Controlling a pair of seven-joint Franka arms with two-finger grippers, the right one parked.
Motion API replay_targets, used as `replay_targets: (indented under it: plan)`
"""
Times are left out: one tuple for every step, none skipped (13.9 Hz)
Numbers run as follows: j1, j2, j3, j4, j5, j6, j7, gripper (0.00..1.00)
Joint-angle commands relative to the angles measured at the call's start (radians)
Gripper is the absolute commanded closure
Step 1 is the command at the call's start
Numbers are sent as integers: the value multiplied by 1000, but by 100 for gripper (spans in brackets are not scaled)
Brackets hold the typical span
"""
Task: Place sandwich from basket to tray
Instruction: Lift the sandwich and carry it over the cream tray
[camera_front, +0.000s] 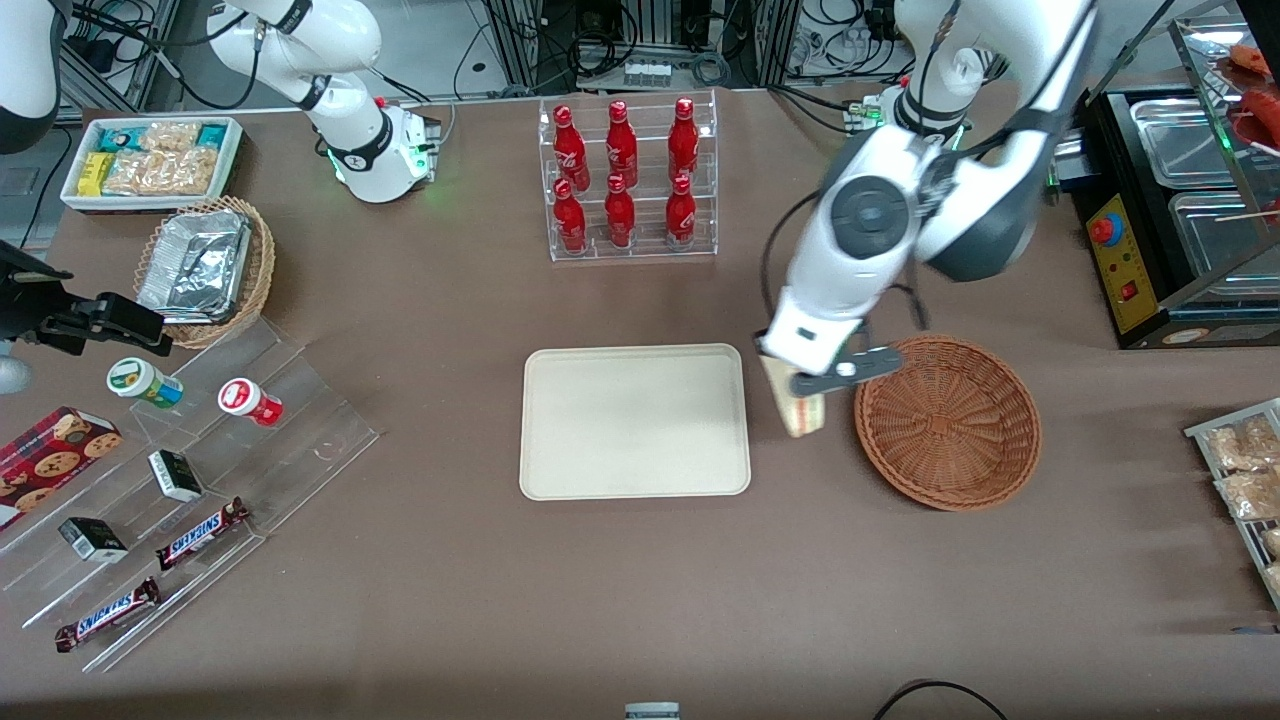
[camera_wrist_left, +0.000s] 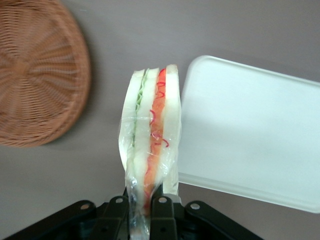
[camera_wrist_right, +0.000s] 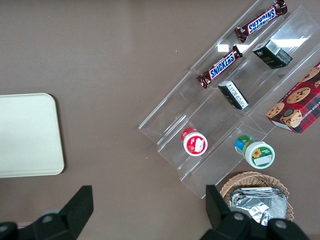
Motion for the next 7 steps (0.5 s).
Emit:
replay_targets:
  plan:
    - [-117, 177, 7, 183, 49, -19, -49, 100]
    - [-165, 231, 11, 229, 84, -16, -87, 100]
    - [-185, 277, 10, 256, 131, -8, -101, 100]
    - [-198, 317, 7, 282, 164, 15, -92, 100]
    - [-214, 345, 7, 291, 169, 47, -93, 100]
    - [-259, 371, 10, 303, 176, 94, -103, 100]
    - [-291, 403, 19, 322, 178, 120, -106, 100]
